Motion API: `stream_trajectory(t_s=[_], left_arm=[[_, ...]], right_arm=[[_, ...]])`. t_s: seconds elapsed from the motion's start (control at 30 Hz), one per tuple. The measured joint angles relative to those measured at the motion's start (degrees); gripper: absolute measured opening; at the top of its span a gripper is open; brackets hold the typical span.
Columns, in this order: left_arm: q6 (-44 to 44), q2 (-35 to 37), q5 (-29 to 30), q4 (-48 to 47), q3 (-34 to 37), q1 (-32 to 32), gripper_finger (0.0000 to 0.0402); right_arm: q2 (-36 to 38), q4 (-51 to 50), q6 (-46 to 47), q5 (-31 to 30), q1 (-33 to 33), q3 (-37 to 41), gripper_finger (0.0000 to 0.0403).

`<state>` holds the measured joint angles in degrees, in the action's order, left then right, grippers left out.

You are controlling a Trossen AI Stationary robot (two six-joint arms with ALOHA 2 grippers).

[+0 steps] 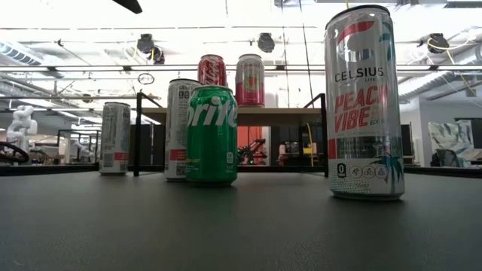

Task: Place canned beverage on shelf
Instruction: Put the bottom green soda can on the shelf

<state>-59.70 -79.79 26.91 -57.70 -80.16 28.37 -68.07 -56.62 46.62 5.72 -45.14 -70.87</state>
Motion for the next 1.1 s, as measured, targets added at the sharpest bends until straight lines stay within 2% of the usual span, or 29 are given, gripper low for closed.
stream_trajectory(t_s=[0.3,0.5,0.83,1.1], left_arm=[[0.03,0.0,2.69,3.48,0.0,1.42,0.0396],[0.6,0.0,3.42,3.29,0.0,1.18,0.0396],[0.0,0.0,3.48,3.27,0.0,1.28,0.0396],[0.02,0.0,3.57,3.24,0.0,1.28,0.0396]], right_arm=[[-5.7,-3.65,-6.41,-1.51,-5.07,0.0,0.037],[-7.49,-4.72,-9.28,-5.89,-5.6,0.0,0.037],[-10.72,-5.83,-14.17,-5.73,-5.6,0.35,0.037],[-11.11,-1.51,-11.35,-5.82,-5.6,6.08,0.037]])
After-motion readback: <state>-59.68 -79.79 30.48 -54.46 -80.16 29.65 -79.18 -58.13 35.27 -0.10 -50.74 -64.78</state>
